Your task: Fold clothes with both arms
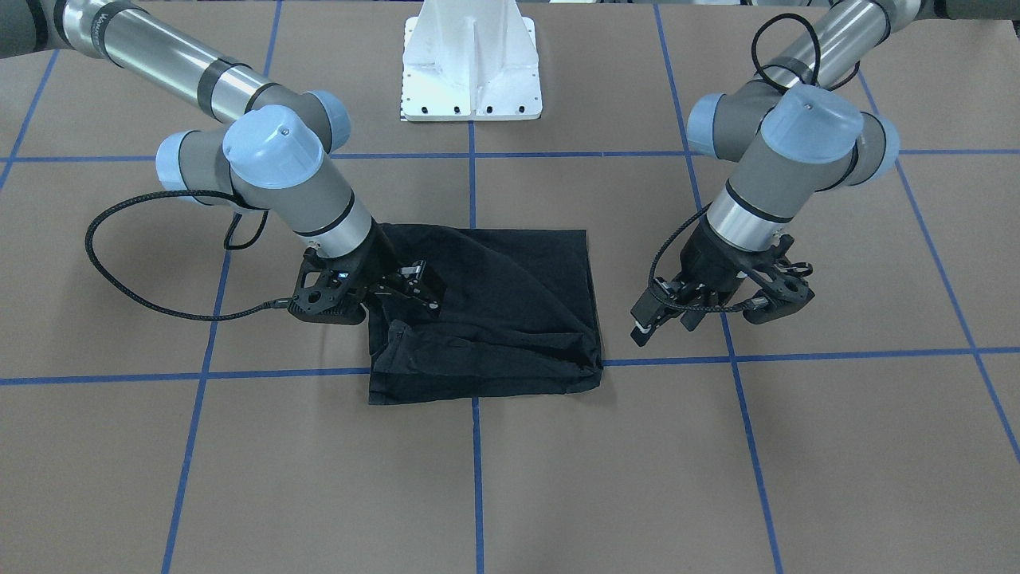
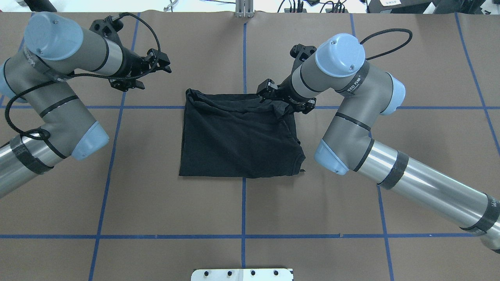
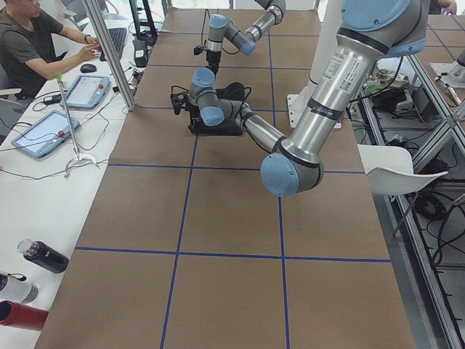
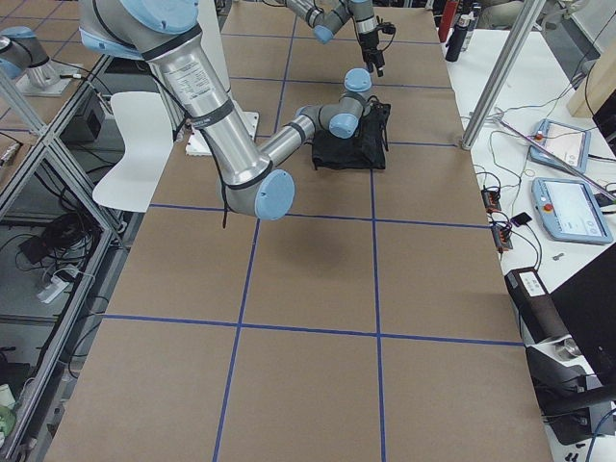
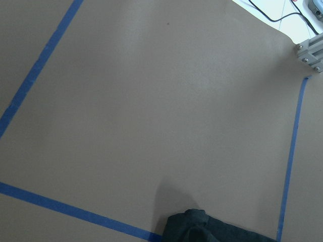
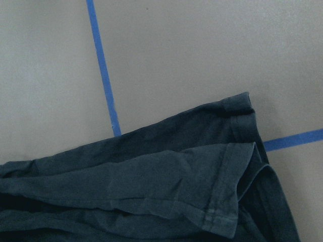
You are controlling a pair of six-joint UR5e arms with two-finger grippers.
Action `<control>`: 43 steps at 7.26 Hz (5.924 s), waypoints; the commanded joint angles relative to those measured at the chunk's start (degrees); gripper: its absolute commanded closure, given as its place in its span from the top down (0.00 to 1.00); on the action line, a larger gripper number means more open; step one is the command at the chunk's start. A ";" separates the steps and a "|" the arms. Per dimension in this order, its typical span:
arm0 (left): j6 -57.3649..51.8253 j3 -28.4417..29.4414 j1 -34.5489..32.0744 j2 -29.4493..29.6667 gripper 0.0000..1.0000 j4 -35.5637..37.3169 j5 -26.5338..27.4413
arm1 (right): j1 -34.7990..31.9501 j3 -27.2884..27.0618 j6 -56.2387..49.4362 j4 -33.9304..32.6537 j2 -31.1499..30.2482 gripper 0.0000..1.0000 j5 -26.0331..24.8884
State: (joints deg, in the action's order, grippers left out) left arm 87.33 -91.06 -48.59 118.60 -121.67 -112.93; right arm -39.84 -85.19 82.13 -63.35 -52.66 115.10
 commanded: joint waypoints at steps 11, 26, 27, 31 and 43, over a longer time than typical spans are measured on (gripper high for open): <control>-0.05 0.18 -0.01 -0.21 1.00 0.11 -0.01 | 4.51 -0.16 -19.20 0.68 -3.77 0.22 -5.06; -5.82 -0.17 -2.46 -0.12 1.00 0.20 -0.10 | -9.50 -2.18 -21.82 -0.28 -4.38 1.00 2.70; -10.20 -0.17 -5.00 -0.30 1.00 0.55 -0.45 | -13.56 -2.70 -26.62 -4.46 -5.52 1.00 5.55; -47.13 -0.17 -19.57 -4.33 1.00 8.80 -5.29 | -30.43 -4.45 -59.73 -25.40 -11.64 1.00 11.61; -91.44 3.70 -36.74 -24.28 1.00 11.15 -10.03 | -50.69 -9.30 -83.01 -24.37 -37.86 1.00 12.87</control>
State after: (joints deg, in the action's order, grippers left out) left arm 4.72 -87.49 -84.61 95.62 -113.72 -122.99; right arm -90.55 -94.40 -0.74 -87.46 -89.70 128.85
